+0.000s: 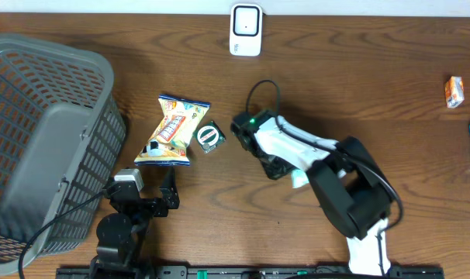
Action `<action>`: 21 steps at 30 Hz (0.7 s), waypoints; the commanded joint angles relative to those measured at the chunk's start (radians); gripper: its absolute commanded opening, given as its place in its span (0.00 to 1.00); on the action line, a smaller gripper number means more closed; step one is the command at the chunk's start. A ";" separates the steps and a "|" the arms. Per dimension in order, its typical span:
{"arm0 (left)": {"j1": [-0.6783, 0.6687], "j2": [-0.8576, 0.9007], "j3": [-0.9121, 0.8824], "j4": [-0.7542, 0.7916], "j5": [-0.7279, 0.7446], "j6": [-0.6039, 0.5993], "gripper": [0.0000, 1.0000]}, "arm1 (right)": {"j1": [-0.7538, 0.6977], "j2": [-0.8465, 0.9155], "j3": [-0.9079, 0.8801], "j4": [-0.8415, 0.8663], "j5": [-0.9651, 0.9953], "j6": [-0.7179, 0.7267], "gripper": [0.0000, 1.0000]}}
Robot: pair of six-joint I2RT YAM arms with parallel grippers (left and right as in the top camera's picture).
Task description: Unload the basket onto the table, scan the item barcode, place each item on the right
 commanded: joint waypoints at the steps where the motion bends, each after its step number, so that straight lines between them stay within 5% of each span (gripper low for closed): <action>1: 0.005 0.000 -0.017 -0.021 0.010 -0.002 0.98 | 0.018 -0.121 0.031 0.025 -0.402 -0.249 0.01; 10: 0.005 0.000 -0.017 -0.021 0.010 -0.002 0.98 | 0.021 -0.219 0.020 0.025 -0.105 -0.201 0.03; 11: 0.005 0.000 -0.017 -0.021 0.010 -0.002 0.98 | 0.024 -0.220 0.021 0.030 -0.080 -0.187 0.23; 13: 0.005 0.000 -0.017 -0.021 0.010 -0.002 0.98 | 0.030 -0.220 0.022 0.032 -0.077 -0.180 0.80; 18: 0.005 0.000 -0.017 -0.021 0.010 -0.002 0.98 | 0.050 -0.220 0.021 0.035 -0.042 -0.155 0.95; 21: 0.005 0.000 -0.017 -0.021 0.010 -0.002 0.97 | 0.058 -0.220 0.009 0.044 0.032 -0.106 0.96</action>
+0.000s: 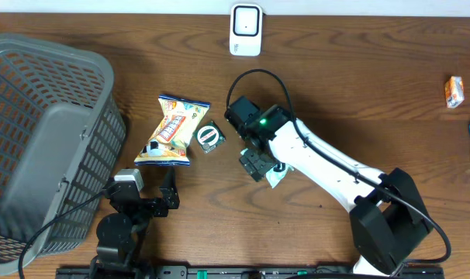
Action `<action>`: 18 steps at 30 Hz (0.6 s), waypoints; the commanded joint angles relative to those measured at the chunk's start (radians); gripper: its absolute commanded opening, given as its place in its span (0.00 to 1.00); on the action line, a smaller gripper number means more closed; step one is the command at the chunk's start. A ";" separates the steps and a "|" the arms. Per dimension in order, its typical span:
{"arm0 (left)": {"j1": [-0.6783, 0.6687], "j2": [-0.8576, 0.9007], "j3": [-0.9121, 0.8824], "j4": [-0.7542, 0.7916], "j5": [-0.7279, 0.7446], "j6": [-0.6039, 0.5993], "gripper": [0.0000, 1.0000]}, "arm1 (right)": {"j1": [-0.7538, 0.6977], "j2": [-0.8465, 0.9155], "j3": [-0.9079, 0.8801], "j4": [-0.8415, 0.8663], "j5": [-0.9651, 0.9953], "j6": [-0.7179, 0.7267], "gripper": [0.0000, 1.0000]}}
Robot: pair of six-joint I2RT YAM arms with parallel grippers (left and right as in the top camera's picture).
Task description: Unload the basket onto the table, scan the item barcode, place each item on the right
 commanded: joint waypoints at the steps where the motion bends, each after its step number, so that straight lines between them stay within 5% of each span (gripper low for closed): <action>1: 0.005 0.000 -0.017 -0.021 0.010 -0.002 0.98 | 0.012 0.002 -0.012 0.017 0.101 0.064 0.94; 18: 0.005 0.000 -0.017 -0.021 0.010 -0.002 0.98 | 0.154 0.079 -0.194 0.213 0.259 0.120 0.73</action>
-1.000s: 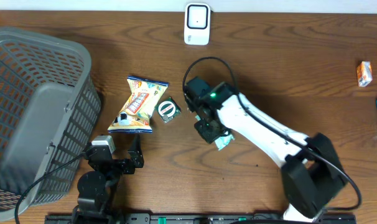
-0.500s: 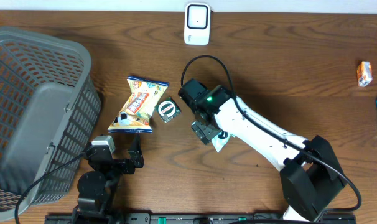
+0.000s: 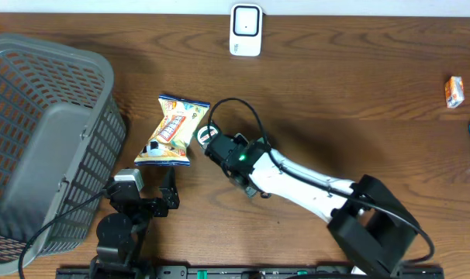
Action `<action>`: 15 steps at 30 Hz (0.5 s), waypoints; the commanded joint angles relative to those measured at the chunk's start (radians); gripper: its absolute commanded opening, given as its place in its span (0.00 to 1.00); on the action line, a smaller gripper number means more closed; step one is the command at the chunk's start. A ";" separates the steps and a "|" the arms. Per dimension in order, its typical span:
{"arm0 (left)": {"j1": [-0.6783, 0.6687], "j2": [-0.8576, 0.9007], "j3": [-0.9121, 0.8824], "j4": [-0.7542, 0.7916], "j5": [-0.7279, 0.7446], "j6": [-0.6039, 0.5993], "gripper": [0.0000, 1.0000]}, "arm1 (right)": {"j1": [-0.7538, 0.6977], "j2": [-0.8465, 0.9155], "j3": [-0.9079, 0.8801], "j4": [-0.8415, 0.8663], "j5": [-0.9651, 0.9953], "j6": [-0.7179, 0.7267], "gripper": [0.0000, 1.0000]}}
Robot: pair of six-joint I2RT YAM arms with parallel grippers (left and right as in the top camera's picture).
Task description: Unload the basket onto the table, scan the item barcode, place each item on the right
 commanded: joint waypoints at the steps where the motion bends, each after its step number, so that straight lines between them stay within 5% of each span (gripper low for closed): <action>1: 0.005 0.000 -0.017 -0.021 0.009 -0.002 0.98 | -0.013 0.082 -0.014 0.008 0.105 0.043 0.73; 5: 0.005 0.000 -0.017 -0.021 0.009 -0.002 0.98 | -0.029 0.173 -0.014 0.010 0.109 0.042 0.66; 6: 0.005 0.000 -0.017 -0.021 0.009 -0.002 0.98 | -0.029 0.194 -0.014 0.007 0.109 0.042 0.61; 8: 0.005 0.000 -0.017 -0.021 0.009 -0.002 0.98 | -0.027 0.233 -0.014 -0.007 0.105 0.043 0.30; 9: 0.005 0.000 -0.017 -0.021 0.009 -0.002 0.98 | -0.026 0.250 -0.014 -0.014 0.092 0.043 0.23; 15: 0.005 0.000 -0.017 -0.021 0.009 -0.002 0.98 | -0.044 0.268 -0.008 -0.046 -0.105 0.043 0.03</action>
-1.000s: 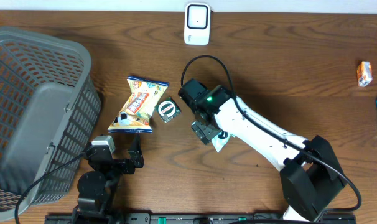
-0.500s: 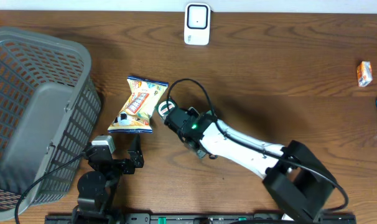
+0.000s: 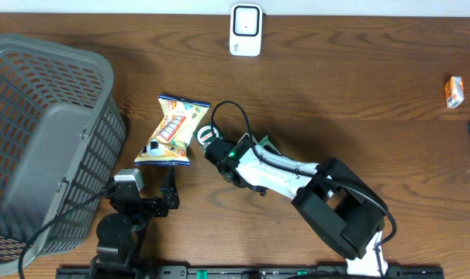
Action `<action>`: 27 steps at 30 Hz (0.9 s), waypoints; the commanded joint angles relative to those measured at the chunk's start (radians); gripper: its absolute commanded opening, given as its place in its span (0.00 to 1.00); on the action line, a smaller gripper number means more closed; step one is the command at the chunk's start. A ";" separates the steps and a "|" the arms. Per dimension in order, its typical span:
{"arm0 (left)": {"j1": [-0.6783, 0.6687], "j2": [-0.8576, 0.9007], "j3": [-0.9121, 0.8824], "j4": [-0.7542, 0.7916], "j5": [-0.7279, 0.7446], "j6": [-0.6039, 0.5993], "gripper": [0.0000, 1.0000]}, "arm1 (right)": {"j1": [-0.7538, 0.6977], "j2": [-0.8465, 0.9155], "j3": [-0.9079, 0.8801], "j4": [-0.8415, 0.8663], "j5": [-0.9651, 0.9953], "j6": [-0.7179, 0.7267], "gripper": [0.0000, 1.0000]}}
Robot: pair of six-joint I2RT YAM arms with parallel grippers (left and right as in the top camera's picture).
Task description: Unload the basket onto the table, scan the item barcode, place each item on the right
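Note:
A small round green-and-white tin (image 3: 207,134) lies on the table just right of a yellow and blue snack bag (image 3: 173,130). My right gripper (image 3: 214,147) reaches in from the right and sits right at the tin's lower right edge. The wrist covers its fingers, so their state and any contact with the tin are hidden. The white barcode scanner (image 3: 245,29) stands at the far edge of the table. My left gripper (image 3: 170,192) rests at the near left, fingers together and holding nothing.
A large grey mesh basket (image 3: 41,139) fills the left side. An orange box (image 3: 453,91) and a blue bottle sit at the far right edge. The right arm's cable loops over the table near the tin.
The right arm has folded tighter, its elbow now nearer the middle of the table. The gripper has stayed by the tin, a little closer to it. Tin, bag and left arm have not moved.
The right gripper was first well right of the tin, near the table's middle. Then it was a little closer and lower. Half a second ago it stood just below the tin, and now it sits against the tin's edge. The left arm stayed still.

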 commanded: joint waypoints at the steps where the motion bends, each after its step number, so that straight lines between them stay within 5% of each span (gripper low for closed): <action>1: 0.005 0.000 -0.017 -0.021 0.009 -0.002 0.98 | -0.033 0.078 -0.037 -0.011 -0.325 0.012 0.01; 4: 0.005 0.000 -0.017 -0.021 0.009 -0.002 0.98 | -0.050 0.018 0.021 -0.077 -0.423 -0.030 0.01; 16: 0.005 0.000 -0.017 -0.021 0.009 -0.002 0.98 | -0.325 -0.256 0.076 -0.190 -1.337 -0.616 0.01; 27: 0.005 0.000 -0.017 -0.021 0.009 -0.002 0.98 | -0.482 -0.212 0.004 -0.415 -1.801 -1.461 0.01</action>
